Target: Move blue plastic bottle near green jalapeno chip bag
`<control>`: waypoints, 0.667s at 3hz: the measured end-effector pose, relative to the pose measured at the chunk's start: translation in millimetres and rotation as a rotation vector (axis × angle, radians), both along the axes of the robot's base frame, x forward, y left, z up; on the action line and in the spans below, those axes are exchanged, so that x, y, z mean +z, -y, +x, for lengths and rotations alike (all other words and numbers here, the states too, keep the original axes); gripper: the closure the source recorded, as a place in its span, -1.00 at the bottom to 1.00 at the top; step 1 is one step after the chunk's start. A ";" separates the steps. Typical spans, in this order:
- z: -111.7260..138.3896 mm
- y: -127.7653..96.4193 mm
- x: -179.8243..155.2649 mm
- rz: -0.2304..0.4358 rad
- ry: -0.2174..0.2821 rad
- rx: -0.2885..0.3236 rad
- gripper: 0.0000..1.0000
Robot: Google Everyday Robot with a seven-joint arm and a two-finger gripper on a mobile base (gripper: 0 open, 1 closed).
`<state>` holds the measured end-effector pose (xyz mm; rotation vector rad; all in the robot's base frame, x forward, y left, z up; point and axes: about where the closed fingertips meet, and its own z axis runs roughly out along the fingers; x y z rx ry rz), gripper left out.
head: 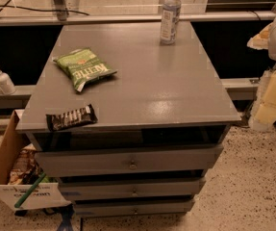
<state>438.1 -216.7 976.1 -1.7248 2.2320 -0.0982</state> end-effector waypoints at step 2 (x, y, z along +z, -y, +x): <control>-13.2 3.7 5.6 0.049 0.015 -0.003 -1.00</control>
Offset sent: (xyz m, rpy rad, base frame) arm -0.0376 -0.0123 0.0110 0.1374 -0.0181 -0.0073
